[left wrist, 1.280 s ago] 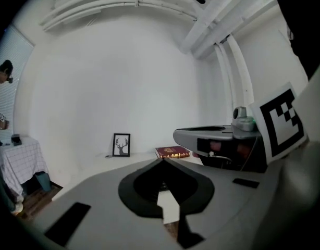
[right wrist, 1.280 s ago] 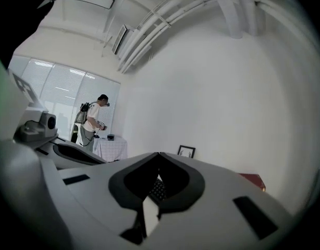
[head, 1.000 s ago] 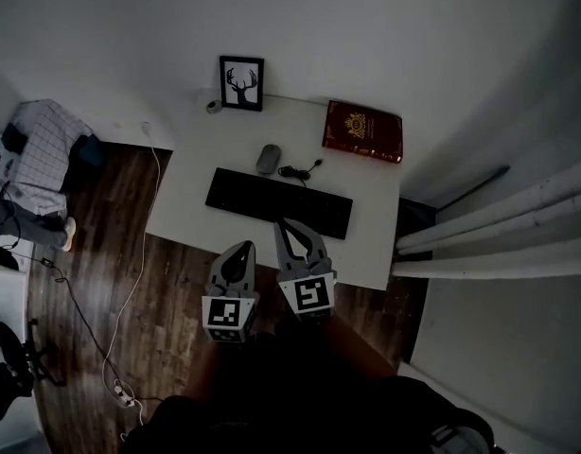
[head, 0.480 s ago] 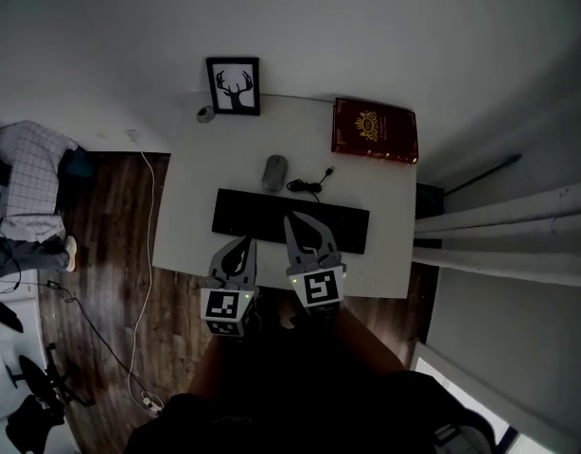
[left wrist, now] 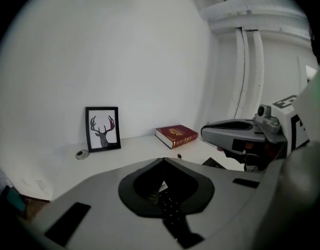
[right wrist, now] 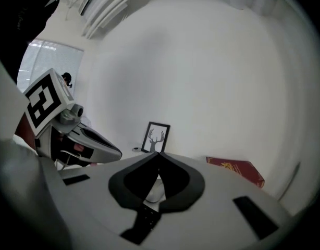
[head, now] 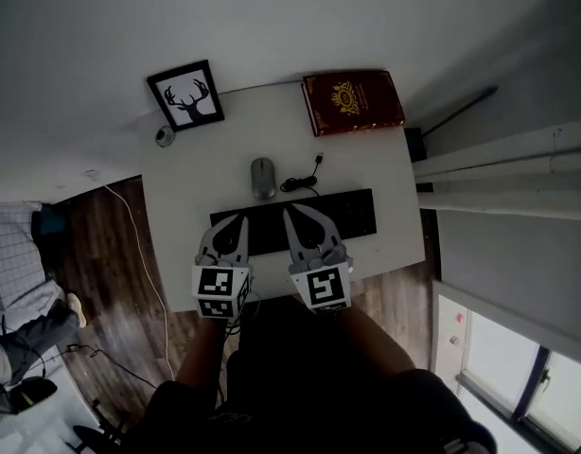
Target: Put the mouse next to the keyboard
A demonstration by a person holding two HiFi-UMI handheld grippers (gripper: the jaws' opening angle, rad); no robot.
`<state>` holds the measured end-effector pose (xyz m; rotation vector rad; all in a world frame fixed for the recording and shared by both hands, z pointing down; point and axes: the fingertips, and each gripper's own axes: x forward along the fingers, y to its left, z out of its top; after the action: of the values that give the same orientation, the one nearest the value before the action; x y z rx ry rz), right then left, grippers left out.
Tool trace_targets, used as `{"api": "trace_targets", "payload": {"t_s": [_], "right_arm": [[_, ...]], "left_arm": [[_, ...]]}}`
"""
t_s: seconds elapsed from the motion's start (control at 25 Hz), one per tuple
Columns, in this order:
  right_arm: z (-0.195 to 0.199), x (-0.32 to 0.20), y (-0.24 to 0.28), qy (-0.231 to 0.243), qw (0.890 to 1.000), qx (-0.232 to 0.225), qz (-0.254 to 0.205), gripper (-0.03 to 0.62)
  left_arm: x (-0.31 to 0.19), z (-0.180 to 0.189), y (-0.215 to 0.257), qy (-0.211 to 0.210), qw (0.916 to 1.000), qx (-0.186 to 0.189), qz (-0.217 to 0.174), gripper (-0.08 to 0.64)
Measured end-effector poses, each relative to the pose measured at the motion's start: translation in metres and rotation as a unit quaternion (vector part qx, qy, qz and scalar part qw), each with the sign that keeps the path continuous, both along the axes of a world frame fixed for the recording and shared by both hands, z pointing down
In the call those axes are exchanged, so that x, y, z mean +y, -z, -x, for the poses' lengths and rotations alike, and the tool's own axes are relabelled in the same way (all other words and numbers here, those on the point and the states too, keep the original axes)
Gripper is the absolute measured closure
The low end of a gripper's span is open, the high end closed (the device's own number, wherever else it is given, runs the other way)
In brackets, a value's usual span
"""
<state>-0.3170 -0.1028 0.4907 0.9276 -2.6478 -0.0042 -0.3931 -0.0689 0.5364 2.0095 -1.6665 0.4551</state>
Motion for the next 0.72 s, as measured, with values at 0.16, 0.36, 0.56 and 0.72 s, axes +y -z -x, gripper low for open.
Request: {"api": "trace_targets", "payload": {"t_s": [0.16, 0.36, 0.56, 0.72], "right_arm": [[-0.006, 0.002, -0.017, -0.029, 0.999, 0.019, 0.02, 0.572], [-0.018, -0.003, -0.021, -0.06, 0.997, 0.027, 0.029, 0.572], [-0.033, -0.007, -0.031, -0.077, 0.996, 0.028, 0.028, 0.572], [-0.04, -0.01, -0.028, -0.087, 0.994, 0.04, 0.044, 0.572]], "left_arm": [[-0.012, 0.015, -0.02, -0.012, 0.9995, -0.011, 0.028, 0.561], [-0.028, 0.026, -0.035, -0.027, 0.997, -0.022, 0.069, 0.481], [-0.046, 0.026, -0.047, -0.04, 0.9935, -0.035, 0.101, 0.372], [-0.06, 0.023, -0.064, -0.031, 0.99, -0.025, 0.135, 0.26]]}}
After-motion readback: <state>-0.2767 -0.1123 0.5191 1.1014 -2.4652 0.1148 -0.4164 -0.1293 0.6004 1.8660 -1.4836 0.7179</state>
